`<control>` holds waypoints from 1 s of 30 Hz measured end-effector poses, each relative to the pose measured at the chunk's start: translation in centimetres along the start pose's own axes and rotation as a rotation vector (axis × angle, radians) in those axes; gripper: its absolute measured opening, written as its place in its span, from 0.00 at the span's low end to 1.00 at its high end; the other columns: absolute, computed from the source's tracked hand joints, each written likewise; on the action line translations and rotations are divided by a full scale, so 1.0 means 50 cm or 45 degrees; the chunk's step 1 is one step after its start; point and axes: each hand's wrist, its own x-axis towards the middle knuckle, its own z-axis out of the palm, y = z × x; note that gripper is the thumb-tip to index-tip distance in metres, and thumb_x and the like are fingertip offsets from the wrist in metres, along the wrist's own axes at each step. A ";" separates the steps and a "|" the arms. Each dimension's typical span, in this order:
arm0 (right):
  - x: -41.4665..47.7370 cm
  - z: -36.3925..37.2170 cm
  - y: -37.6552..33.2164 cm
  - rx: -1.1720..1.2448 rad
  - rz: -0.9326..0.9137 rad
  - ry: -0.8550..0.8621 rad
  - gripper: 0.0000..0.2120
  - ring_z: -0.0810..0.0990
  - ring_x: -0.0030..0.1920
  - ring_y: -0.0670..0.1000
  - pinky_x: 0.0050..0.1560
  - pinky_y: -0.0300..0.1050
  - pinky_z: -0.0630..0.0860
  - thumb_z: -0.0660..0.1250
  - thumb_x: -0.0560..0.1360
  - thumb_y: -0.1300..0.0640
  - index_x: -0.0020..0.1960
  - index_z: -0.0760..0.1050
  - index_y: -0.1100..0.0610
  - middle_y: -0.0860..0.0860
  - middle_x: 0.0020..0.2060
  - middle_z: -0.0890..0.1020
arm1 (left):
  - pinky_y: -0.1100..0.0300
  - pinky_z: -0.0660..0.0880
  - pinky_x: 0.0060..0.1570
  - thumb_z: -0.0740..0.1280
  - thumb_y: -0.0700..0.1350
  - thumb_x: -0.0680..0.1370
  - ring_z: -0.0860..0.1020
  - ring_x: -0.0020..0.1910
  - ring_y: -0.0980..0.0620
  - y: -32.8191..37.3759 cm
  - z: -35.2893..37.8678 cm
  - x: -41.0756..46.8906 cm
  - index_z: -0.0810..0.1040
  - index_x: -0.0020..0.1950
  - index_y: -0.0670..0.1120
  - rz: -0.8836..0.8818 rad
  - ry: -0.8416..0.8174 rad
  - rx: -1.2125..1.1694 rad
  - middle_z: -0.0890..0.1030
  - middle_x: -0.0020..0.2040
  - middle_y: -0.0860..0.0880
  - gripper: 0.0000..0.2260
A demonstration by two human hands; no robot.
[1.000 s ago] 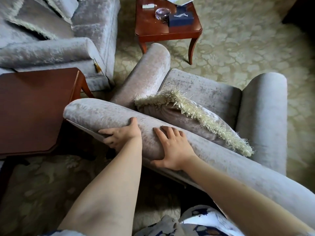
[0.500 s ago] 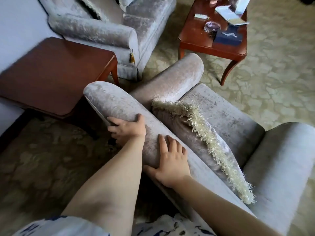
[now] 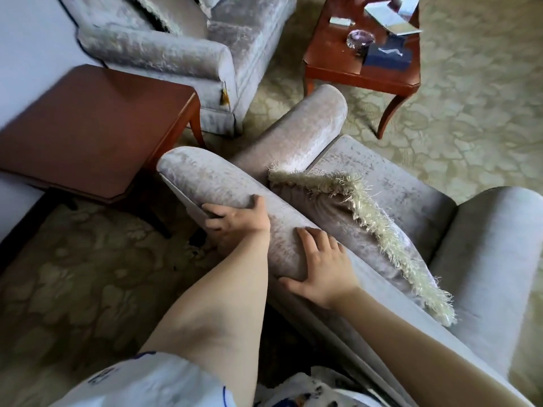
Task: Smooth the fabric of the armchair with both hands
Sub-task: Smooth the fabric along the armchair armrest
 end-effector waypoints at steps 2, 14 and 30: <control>0.000 -0.002 -0.001 -0.004 0.015 0.006 0.49 0.66 0.67 0.55 0.67 0.52 0.63 0.59 0.60 0.25 0.74 0.58 0.51 0.51 0.68 0.67 | 0.39 0.67 0.58 0.66 0.63 0.66 0.65 0.62 0.34 0.002 0.001 0.001 0.46 0.75 0.42 0.002 0.011 0.000 0.62 0.66 0.37 0.48; 0.003 0.007 0.000 -0.018 0.027 0.036 0.49 0.68 0.66 0.57 0.66 0.54 0.65 0.59 0.59 0.25 0.73 0.60 0.52 0.53 0.67 0.69 | 0.44 0.65 0.56 0.67 0.62 0.67 0.66 0.59 0.33 0.005 0.024 0.009 0.47 0.76 0.42 -0.026 0.071 0.002 0.62 0.66 0.36 0.48; 0.005 -0.022 0.048 -0.096 -0.096 -0.139 0.51 0.65 0.65 0.60 0.65 0.55 0.63 0.54 0.62 0.24 0.75 0.51 0.54 0.56 0.68 0.65 | 0.44 0.68 0.54 0.65 0.65 0.68 0.68 0.58 0.35 0.013 0.042 -0.024 0.48 0.75 0.43 -0.080 0.160 0.081 0.64 0.65 0.37 0.46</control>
